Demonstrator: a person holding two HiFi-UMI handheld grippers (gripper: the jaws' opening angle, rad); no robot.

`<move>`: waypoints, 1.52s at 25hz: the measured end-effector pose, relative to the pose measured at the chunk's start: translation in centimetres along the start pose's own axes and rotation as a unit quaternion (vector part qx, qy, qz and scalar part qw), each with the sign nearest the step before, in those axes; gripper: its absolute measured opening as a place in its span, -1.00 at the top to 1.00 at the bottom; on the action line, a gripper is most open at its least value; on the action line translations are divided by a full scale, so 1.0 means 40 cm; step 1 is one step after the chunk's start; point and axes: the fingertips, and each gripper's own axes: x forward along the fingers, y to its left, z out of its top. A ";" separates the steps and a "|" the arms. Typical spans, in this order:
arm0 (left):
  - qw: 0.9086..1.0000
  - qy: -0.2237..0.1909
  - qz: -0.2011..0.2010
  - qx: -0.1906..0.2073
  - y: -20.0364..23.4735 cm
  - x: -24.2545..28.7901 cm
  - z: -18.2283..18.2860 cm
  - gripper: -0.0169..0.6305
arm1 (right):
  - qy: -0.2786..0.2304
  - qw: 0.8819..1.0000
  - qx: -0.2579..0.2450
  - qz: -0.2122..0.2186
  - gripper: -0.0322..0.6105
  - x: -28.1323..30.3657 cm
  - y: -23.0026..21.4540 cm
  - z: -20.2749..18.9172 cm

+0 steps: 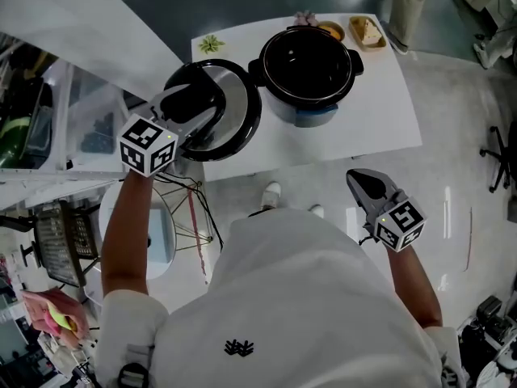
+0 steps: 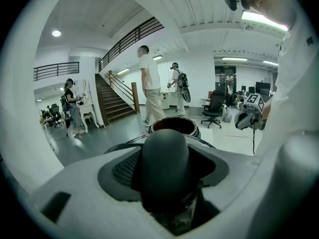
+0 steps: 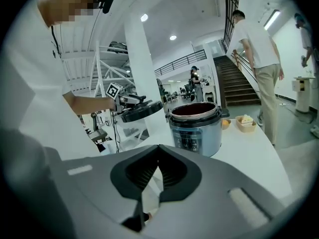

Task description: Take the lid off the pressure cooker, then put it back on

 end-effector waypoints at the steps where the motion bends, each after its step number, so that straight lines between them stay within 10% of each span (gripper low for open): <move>1: 1.000 -0.001 -0.003 0.002 -0.001 0.006 0.012 0.06 | -0.002 1.000 0.002 -0.003 0.86 -0.005 -0.003 0.000; 38: 0.982 0.010 -0.166 0.090 -0.147 0.486 0.302 0.06 | -0.050 0.981 0.086 -0.168 0.86 -0.253 -0.117 -0.099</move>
